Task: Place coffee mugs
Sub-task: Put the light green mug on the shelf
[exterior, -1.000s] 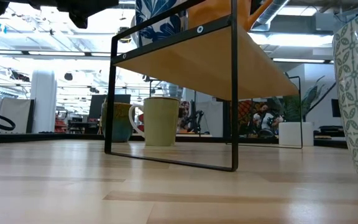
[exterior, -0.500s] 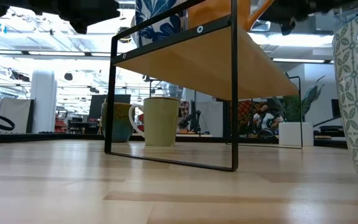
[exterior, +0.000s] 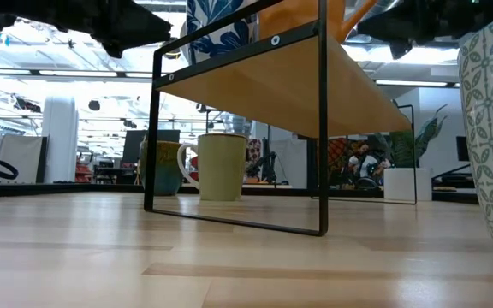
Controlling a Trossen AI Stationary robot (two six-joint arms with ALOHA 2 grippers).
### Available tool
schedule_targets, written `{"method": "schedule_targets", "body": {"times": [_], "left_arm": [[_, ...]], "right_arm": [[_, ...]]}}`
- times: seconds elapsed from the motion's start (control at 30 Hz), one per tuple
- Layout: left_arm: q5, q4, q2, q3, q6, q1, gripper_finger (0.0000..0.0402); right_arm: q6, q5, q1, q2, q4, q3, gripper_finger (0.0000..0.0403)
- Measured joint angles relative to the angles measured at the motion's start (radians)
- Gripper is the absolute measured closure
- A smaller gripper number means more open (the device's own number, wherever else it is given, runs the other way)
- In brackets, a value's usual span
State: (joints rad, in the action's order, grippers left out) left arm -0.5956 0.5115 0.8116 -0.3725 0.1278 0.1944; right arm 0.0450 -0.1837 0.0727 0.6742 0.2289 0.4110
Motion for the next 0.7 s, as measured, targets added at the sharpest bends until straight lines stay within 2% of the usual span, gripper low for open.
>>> {"method": "schedule_targets", "body": {"times": [0.1,0.17,0.23,0.33,0.5,0.6,0.7], "left_arm": [[-0.136,0.003,0.0,-0.027,-0.02,-0.075,0.0255],[-0.146,-0.107,-0.002,-0.091,-0.088,-0.163,0.0255],[-0.006,-0.273,0.004,-0.182,-0.179,-0.279,0.0255],[0.224,-0.499,0.085,-0.337,-0.303,-0.459,0.0255],[0.41,-0.804,0.32,-0.574,-0.412,-0.679,0.0255],[0.515,-0.916,0.467,-0.684,-0.431,-0.75,0.0255],[0.584,-0.957,0.592,-0.755,-0.46,-0.778,0.0255]], "right_arm": [[-0.002,0.0,0.0,0.0,0.01,0.0,0.0363],[-0.002,0.0,0.0,0.0,0.009,0.0,0.0362],[-0.002,0.0,-0.002,0.0,0.01,0.0,0.0361],[-0.002,0.0,-0.003,0.0,0.01,0.0,0.0361],[-0.002,0.0,-0.003,0.0,0.01,0.0,0.0361],[-0.002,0.0,-0.003,0.001,0.009,0.0,0.0361],[-0.002,0.0,-0.003,0.001,-0.002,0.0,0.036]]}}
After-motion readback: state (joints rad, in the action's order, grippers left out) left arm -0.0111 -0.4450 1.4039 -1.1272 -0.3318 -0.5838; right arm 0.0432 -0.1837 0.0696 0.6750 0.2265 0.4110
